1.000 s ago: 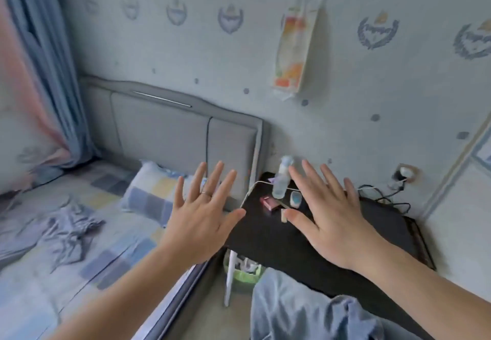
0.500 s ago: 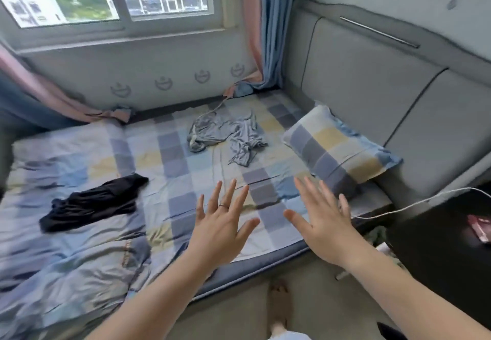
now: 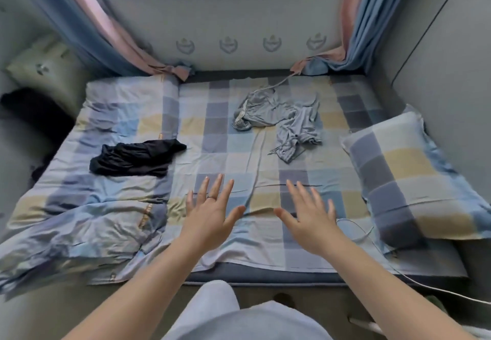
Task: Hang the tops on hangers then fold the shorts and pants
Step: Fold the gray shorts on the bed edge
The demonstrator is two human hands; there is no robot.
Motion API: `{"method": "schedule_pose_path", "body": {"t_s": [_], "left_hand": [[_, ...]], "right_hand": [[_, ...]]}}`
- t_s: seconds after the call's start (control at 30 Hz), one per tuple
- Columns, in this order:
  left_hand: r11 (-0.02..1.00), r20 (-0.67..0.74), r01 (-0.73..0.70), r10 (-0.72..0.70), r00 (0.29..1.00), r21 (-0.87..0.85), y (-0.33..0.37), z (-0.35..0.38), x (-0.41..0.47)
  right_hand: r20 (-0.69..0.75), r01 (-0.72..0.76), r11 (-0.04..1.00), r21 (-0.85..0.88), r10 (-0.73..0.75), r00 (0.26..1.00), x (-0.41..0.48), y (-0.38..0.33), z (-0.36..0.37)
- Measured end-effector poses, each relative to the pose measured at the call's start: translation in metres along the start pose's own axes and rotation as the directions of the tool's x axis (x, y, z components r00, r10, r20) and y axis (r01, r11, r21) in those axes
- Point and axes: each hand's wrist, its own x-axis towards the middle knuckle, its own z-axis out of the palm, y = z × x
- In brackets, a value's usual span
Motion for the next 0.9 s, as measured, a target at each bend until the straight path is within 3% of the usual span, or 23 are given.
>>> {"method": "schedule_pose_path", "body": {"t_s": [0.17,0.43,0.67,0.9], "left_hand": [[1.0,0.037,0.012,-0.011,0.999,-0.024,0.019,0.017,0.058],[0.998,0.149,-0.064,0.064,0.987,-0.008,0.013,0.07,0.196],[0.988,0.25,-0.151,0.149,0.957,-0.011,-0.025,0.153,0.4],[0.988,0.337,-0.121,0.148,0.93,-0.098,-0.025,0.288,0.622]], "right_hand": [[0.001,-0.017,1.0,0.021,0.017,1.0,0.051,0.038,-0.013],[-0.002,-0.197,0.977,0.081,0.197,0.98,0.17,0.104,0.004],[-0.001,-0.321,0.946,0.05,0.321,0.947,0.367,0.153,0.047],[-0.058,-0.356,0.934,0.04,0.357,0.932,0.57,0.229,0.094]]}}
